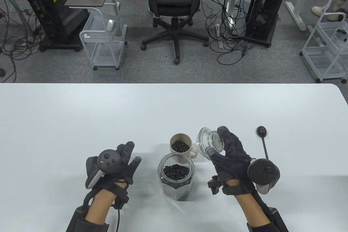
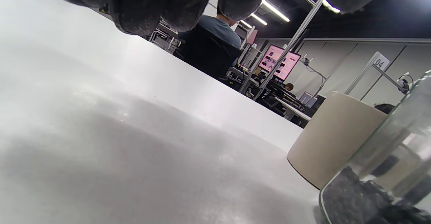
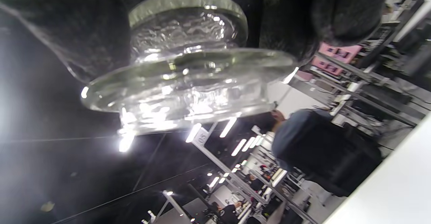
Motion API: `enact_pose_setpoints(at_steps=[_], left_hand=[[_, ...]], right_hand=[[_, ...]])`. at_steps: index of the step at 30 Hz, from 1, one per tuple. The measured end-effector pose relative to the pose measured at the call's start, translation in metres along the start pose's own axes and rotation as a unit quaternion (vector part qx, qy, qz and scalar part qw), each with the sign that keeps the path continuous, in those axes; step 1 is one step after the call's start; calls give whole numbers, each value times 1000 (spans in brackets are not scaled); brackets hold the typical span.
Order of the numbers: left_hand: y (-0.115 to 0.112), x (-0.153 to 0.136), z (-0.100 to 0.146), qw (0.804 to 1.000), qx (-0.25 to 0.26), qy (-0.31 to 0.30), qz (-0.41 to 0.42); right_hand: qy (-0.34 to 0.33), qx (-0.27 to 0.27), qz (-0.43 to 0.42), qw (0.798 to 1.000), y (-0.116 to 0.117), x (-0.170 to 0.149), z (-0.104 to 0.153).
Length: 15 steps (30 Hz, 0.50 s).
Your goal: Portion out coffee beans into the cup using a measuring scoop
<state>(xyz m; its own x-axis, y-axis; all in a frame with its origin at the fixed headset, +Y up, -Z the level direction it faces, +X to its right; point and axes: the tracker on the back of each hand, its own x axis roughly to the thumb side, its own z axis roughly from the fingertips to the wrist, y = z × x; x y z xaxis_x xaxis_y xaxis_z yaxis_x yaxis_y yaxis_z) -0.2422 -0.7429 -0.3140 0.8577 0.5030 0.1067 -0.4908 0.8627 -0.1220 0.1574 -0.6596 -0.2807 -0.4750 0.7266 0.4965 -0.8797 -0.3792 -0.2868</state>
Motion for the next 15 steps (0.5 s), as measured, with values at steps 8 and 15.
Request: enact_pose_setpoints(at_steps=[8,15], left_hand=[[1,2,0,1000,2,-7,0],[1,3,0,1000,-1,-7,0]], right_hand=[[-143,55,111,982,33,37,7],[-227,69,180,955,53,52,25]])
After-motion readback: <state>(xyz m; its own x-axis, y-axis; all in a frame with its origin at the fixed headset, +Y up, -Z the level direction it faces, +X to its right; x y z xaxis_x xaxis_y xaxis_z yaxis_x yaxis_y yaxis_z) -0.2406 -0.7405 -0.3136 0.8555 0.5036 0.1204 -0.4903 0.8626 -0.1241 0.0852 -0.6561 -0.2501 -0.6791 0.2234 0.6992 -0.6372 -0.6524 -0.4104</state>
